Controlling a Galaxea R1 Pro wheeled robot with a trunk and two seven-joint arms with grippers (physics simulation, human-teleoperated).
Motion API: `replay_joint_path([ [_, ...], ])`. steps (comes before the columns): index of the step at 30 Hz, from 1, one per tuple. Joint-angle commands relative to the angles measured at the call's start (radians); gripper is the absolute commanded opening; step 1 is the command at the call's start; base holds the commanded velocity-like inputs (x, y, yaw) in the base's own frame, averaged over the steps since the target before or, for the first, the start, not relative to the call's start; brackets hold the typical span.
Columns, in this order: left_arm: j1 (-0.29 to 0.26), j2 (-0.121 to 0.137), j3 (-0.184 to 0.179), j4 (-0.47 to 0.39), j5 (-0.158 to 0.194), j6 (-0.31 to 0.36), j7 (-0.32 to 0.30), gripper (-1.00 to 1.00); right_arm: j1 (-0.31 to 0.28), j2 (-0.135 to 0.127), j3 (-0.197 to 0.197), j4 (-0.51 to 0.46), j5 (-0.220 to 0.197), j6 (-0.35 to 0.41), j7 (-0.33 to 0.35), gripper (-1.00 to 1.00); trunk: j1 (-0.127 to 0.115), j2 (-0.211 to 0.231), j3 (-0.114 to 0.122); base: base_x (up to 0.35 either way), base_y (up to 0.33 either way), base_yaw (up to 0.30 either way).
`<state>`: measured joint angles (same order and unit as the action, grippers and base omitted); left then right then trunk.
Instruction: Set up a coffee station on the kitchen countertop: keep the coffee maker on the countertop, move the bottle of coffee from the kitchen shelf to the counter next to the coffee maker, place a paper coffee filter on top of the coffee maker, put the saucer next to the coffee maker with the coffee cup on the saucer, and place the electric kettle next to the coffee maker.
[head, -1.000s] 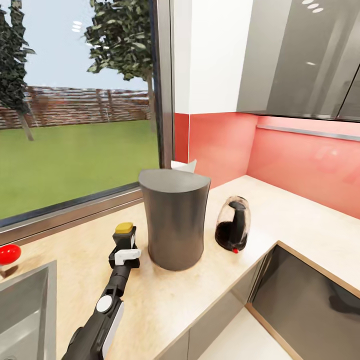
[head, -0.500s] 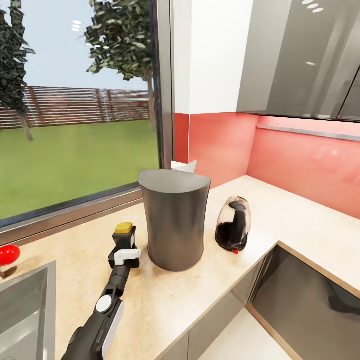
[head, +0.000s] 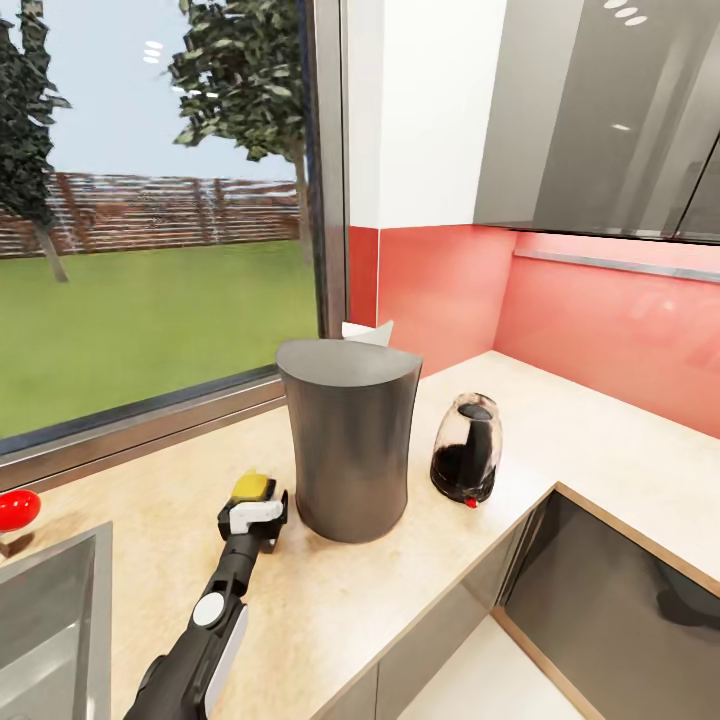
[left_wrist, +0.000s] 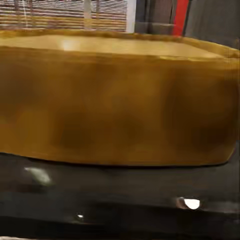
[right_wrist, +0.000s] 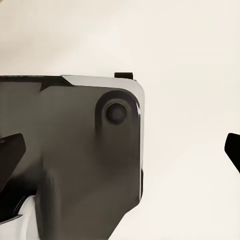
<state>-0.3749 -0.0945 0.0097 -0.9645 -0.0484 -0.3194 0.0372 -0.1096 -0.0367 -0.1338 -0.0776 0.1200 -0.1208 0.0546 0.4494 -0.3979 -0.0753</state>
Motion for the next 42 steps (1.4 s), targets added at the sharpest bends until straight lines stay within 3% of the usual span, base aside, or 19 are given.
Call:
replay_joint_path([
  [1,-0.001,-0.001,0.001,0.001,-0.005,-0.003,0.004,1.0,-0.001,0.0,-0.009,0.001,0.01,-0.003,0.004,1.0,0.001,-0.002,-0.002,0.0,0.0,0.0],
  [26,0.0,-0.002,0.0,0.001,-0.005,-0.004,0.004,1.0,-0.001,0.0,-0.009,0.001,0.01,-0.004,0.004,1.0,0.001,-0.002,-0.002,-0.003,0.0,0.0],
  [42,0.0,-0.002,0.0,0.001,-0.007,-0.005,0.004,1.0,-0.001,0.0,-0.009,0.001,0.01,-0.003,0.004,1.0,0.001,-0.002,-0.002,-0.299,0.0,0.0],
])
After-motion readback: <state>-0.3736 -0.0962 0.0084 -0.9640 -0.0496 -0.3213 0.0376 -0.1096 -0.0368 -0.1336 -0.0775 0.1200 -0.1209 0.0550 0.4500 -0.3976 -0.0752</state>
